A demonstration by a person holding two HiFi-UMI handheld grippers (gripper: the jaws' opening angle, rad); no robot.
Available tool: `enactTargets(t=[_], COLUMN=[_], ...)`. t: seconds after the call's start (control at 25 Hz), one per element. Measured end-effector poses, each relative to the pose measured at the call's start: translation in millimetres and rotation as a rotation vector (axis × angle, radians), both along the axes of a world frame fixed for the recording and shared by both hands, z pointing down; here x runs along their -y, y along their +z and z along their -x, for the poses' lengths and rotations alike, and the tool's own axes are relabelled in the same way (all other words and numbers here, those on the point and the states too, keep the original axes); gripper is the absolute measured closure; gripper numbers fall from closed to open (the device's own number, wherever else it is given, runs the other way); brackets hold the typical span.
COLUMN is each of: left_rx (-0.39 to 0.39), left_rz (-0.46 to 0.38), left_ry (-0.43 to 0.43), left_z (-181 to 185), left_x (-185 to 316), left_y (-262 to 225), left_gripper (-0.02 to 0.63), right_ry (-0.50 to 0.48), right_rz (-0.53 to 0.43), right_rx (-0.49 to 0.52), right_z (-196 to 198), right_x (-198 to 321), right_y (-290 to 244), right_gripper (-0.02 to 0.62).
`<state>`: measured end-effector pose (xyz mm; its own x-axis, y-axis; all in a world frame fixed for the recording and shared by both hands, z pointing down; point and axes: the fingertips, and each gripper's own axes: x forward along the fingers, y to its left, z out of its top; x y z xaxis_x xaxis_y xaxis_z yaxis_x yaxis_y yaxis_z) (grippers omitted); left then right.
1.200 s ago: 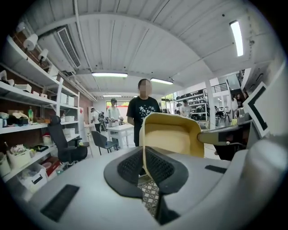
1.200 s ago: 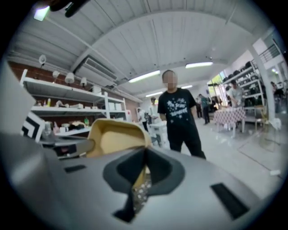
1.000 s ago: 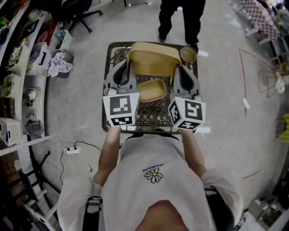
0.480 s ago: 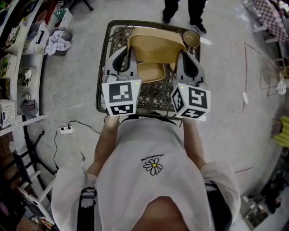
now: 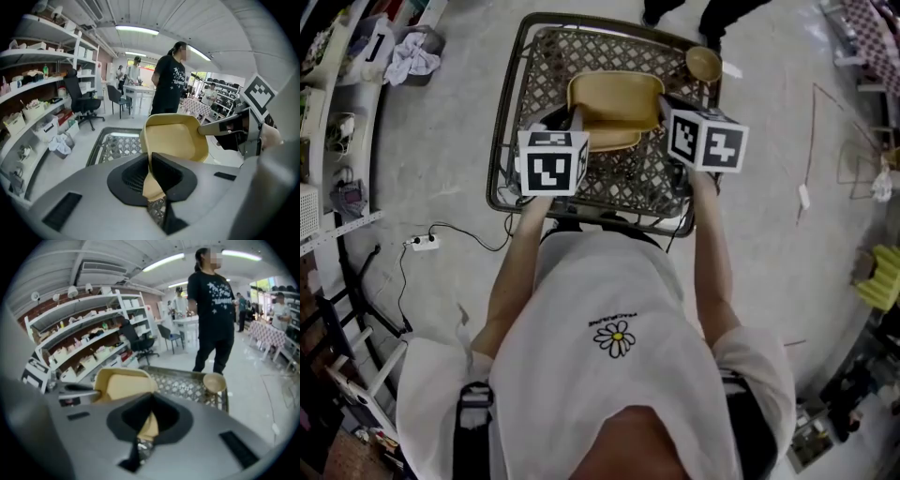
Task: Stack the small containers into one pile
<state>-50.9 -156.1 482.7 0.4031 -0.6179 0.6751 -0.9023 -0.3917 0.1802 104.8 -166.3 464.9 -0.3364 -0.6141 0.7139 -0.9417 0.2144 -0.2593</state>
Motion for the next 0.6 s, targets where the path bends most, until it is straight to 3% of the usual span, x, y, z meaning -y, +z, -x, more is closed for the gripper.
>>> enactTargets(t=[0.2, 0.6], left_rx=[-0.033, -0.093], left_rz=[0.207, 0.459], left_ry=[-0.050, -0.136], left_z=[12.7, 23.1], left_x=[-10.4, -26.5], left_y=[46.2, 124.6], left_gripper=[0.560, 0.560], right_ry=[-0.083, -0.155], right_rz=[0.184, 0.380], right_rx=[0.010, -0.029], right_z=[13.4, 26.1], right_x=[0.3, -3.0], right_y=[46.8, 124.2], right_gripper=[0.560, 0.560])
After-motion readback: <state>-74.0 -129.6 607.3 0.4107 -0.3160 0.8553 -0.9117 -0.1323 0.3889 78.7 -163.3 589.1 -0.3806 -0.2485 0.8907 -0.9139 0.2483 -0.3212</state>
